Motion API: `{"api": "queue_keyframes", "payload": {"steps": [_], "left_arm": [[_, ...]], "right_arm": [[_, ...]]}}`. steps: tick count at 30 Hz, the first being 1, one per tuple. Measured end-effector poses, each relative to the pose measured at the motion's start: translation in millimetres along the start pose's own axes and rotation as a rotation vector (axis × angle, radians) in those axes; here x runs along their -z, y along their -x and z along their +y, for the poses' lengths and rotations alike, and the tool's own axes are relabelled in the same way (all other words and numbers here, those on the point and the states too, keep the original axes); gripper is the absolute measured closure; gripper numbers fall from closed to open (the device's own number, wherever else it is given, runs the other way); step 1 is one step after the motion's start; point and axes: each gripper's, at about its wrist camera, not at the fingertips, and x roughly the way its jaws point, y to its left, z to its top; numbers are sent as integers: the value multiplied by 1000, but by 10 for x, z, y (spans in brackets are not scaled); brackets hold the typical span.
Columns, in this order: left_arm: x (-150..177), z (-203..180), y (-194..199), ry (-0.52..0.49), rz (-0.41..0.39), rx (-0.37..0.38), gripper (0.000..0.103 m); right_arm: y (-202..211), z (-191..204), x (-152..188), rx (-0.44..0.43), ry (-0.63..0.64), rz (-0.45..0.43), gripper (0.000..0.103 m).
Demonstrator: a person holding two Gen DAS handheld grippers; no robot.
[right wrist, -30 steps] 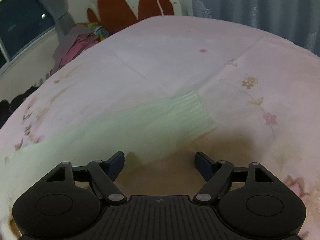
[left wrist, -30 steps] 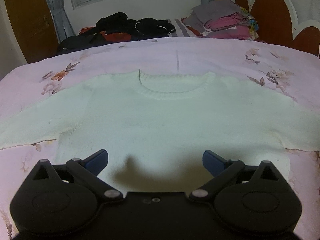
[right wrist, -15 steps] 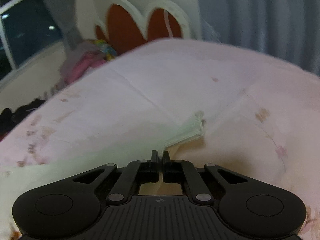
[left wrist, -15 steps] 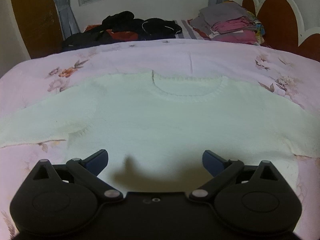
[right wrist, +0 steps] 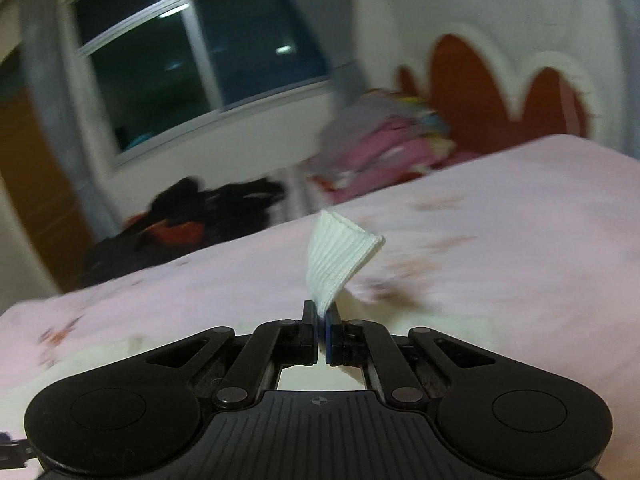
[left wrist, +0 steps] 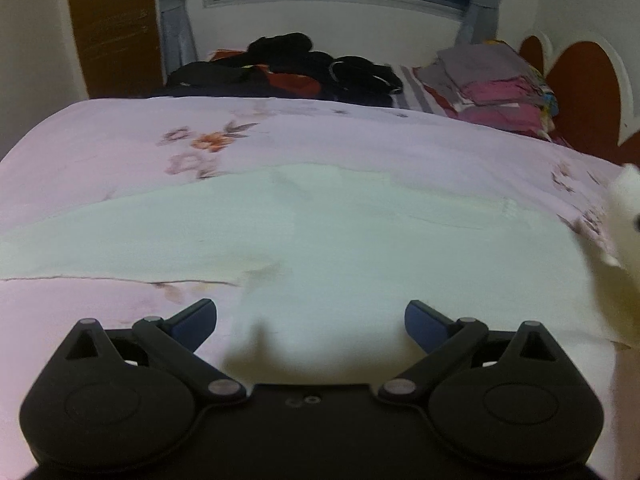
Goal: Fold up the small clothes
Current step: 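Carry the sleeve across the sweater body with the right tool and release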
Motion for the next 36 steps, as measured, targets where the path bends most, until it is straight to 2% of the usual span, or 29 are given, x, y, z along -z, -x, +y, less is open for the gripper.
{"api": "queue_keyframes", "payload": {"steps": [4, 7, 11, 13, 15, 16, 17, 18, 21, 25, 27, 28, 30, 31, 34, 36], "left_arm": [[10, 263, 3, 23, -3, -19, 3], [14, 433, -20, 32, -6, -36, 3], [0, 618, -60, 60, 6, -15, 3], [-18, 664, -82, 80, 13, 20, 3], [-46, 677, -116, 97, 22, 54, 3], [-57, 664, -129, 105, 23, 70, 3], [-66, 644, -144, 111, 23, 87, 3], [-80, 610, -168, 110, 28, 110, 3], [-118, 459, -276, 107, 68, 196, 3], [-121, 171, -495, 74, 109, 283, 4], [-118, -5, -626, 36, 124, 299, 5], [-113, -90, -693, 17, 130, 302, 10], [-93, -210, -810, -4, 150, 319, 55], [-93, -256, -875, -8, 170, 334, 70], [-94, -355, -953, -13, 150, 327, 70], [-80, -418, -952, -18, 140, 322, 74]], "right_arm": [[-328, 684, 258, -100, 57, 78, 100], [-511, 1035, 518, -138, 100, 143, 100], [-715, 1306, 814, -171, 120, 227, 100], [-753, 1406, 912, -171, 140, 249, 100], [-775, 1453, 947, -187, 151, 271, 79], [-744, 1455, 955, -199, 147, 272, 41], [-694, 1487, 961, -196, 148, 254, 19], [-607, 1473, 943, -189, 160, 215, 19], [-425, 1400, 858, -157, 195, 176, 19], [-191, 1044, 822, -32, 223, 137, 19], [-103, 836, 841, 33, 229, 137, 19], [-62, 730, 853, 60, 223, 137, 19], [15, 527, 878, 110, 202, 145, 19], [38, 440, 897, 132, 191, 151, 19], [115, 206, 935, 177, 146, 167, 19], [159, 82, 947, 199, 118, 174, 19]]}}
